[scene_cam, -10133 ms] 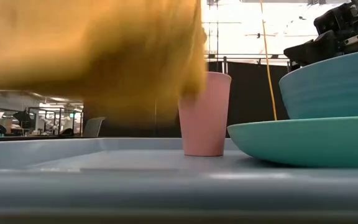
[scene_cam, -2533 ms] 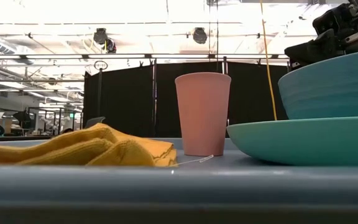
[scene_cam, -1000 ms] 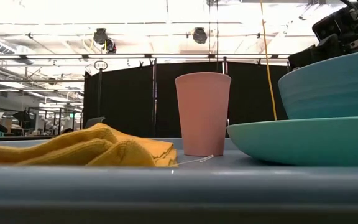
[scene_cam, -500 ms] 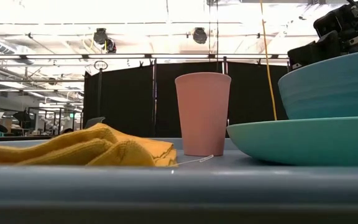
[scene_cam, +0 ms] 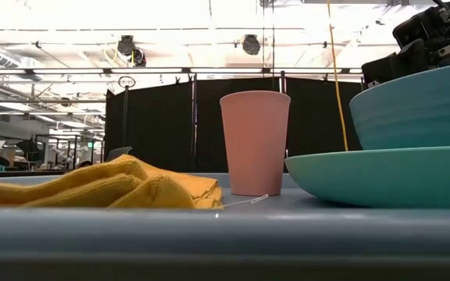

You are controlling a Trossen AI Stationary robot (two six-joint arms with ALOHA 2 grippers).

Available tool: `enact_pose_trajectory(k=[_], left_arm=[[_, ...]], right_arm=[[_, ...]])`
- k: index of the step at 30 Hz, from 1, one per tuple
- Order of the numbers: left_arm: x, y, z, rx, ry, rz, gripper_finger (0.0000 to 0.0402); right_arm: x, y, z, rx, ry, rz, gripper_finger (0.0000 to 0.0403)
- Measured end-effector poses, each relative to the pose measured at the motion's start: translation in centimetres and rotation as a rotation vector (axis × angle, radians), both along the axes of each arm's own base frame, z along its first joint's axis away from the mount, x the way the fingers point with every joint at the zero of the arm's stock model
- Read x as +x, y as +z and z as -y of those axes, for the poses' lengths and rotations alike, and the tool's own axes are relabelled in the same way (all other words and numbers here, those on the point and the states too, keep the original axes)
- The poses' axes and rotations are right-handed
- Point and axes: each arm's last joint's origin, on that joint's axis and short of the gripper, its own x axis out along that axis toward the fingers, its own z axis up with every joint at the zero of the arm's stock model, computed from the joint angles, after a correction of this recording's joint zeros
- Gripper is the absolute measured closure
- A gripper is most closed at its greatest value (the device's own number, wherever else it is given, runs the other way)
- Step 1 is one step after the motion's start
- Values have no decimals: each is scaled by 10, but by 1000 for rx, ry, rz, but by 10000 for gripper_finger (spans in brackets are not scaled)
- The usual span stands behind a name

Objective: Set up tray
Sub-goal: Put the orange fork on top of the yellow napkin

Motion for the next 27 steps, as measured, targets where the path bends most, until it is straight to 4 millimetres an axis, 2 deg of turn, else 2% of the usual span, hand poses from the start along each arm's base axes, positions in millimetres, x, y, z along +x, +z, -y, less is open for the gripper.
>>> enact_pose_trajectory(k=[10, 13, 21, 27], left_arm=[[-8, -15, -6, -17, -20, -10, 194], [-9, -16, -7, -12, -26, -15, 233], [-9, -17, -8, -10, -28, -22, 382], [-5, -13, -9, -42, 26, -54, 381]], right_arm=[[0, 0, 0, 0, 0, 0, 403], [0, 0, 0, 0, 0, 0, 403], [0, 1, 0, -2, 0, 8, 403], [0, 1, 0, -2, 0, 8, 403]])
